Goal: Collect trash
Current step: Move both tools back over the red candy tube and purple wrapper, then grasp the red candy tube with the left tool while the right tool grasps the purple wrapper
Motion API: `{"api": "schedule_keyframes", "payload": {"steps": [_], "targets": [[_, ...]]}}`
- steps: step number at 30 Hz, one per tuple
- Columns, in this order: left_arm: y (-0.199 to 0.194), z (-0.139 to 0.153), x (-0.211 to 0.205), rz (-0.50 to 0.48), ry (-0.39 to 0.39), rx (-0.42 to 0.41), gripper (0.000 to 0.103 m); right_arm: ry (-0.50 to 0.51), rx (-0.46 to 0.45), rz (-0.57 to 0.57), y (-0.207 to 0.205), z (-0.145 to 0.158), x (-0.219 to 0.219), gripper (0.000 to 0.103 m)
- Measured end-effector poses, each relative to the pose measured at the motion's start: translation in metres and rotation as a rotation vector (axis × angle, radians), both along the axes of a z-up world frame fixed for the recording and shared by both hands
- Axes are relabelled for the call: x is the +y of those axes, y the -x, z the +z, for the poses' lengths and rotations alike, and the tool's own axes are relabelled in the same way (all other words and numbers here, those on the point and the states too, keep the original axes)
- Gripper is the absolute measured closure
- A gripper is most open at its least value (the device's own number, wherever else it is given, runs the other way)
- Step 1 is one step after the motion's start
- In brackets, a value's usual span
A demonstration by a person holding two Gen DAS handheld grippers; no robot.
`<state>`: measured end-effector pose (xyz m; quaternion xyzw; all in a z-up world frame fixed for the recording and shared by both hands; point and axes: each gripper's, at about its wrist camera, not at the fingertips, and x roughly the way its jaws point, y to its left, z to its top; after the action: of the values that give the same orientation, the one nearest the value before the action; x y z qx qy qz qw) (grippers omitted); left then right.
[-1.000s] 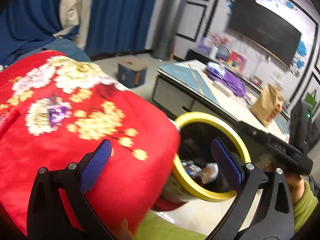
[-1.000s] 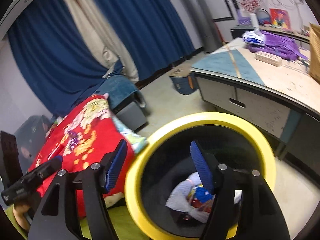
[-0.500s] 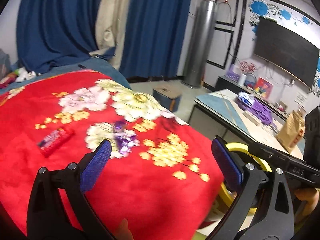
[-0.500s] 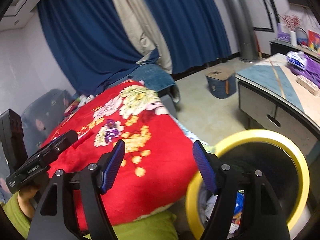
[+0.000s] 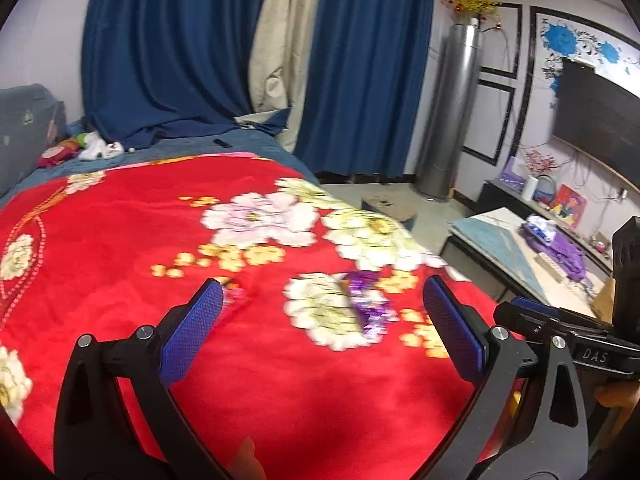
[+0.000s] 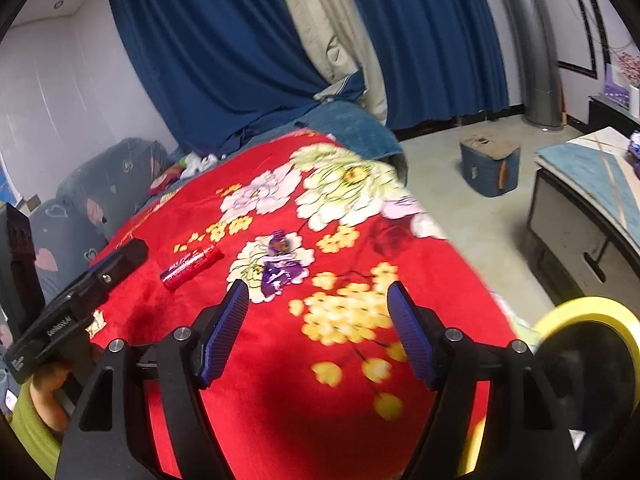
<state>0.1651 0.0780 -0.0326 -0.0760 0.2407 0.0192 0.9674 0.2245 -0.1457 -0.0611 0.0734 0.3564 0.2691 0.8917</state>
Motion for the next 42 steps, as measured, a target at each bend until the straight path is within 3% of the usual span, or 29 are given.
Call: {"api": "schedule_keyframes", "payload": {"steps": [9,18,20,24,30,38,42], "targets": [[-0.011,-0.017,0.059,0.087,0.051,0.066,0.011,0.036,0.122,0.052,-0.045,-0.036,0.055,0.036],[-0.040,-0.044,0.085,0.074,0.136,0.161,0.011,0.029,0.195,0.046,-0.078,-0.059,0.078,0.041],[-0.047,-0.051,0.089,0.065,0.160,0.189,0.011,0.046,0.186,0.059,-0.080,-0.061,0.084,0.044],[-0.055,-0.063,0.095,0.055,0.206,0.239,0.011,0.056,0.180,0.089,-0.079,-0.063,0.089,0.063],[-0.058,-0.072,0.098,0.055,0.237,0.279,0.024,0.047,0.170,0.100,-0.072,-0.063,0.088,0.070],[-0.059,-0.075,0.092,0.051,0.202,0.309,0.054,0.017,0.155,0.091,-0.050,-0.060,0.075,0.073],[-0.055,-0.075,0.092,0.051,0.204,0.310,0.061,0.000,0.156,0.088,-0.036,-0.059,0.064,0.074]]}}
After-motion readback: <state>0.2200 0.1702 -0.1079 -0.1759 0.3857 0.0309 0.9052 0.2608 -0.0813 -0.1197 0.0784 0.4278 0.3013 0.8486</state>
